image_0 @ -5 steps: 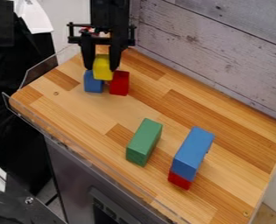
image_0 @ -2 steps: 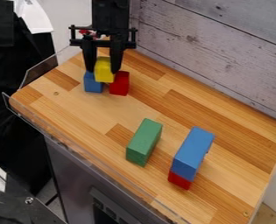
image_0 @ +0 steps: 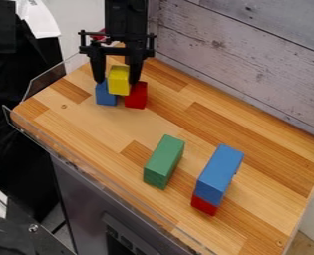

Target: Remove the yellow cube from the green block and put it on top of the blue and red cubes

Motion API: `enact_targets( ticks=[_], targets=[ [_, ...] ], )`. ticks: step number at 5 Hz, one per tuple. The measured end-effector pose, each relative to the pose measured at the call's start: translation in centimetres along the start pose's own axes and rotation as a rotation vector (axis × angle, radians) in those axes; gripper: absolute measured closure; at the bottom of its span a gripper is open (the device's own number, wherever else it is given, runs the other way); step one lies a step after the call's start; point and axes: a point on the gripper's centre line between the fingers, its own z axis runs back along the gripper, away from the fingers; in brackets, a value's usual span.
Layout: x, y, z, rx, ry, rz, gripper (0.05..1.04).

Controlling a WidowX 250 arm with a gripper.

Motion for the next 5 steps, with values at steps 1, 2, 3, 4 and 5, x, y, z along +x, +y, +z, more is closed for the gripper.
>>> enact_targets(
  ticks=[1, 2, 3, 4, 5],
  targets=[
    [-0.3, 0.1, 0.3, 0.001, -0.016, 0.013, 0.077],
    [-1.6, 0.3, 3.1, 0.002, -0.104, 0.016, 0.083],
    [-4.8, 0.0, 6.1, 0.025, -0.185, -0.012, 0.084],
    [-9.2, -0.5, 7.2, 0.039, -0.219, -0.057, 0.084],
    [-12.4, -1.6, 5.9, 0.046, -0.195, -0.084, 0.083]
  ],
)
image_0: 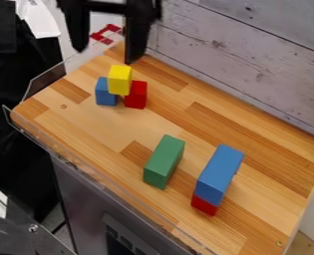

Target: Remove the yellow cube from the green block and put it on top of the blue and red cubes

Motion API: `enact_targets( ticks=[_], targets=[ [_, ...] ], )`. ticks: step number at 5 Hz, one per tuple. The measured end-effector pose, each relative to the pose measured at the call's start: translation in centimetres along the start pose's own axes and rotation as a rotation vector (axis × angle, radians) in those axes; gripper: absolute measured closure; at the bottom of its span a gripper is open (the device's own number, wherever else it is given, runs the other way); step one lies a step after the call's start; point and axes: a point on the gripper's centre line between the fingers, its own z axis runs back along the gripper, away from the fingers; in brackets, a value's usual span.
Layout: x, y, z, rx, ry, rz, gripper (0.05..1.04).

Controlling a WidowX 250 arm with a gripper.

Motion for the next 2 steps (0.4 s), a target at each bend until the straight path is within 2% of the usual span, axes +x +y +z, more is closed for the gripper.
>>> enact_targets(
  ticks=[2],
  targets=[
    [-1.35, -2.22, -1.3, 0.016, -0.003, -0.057, 0.084]
  ],
)
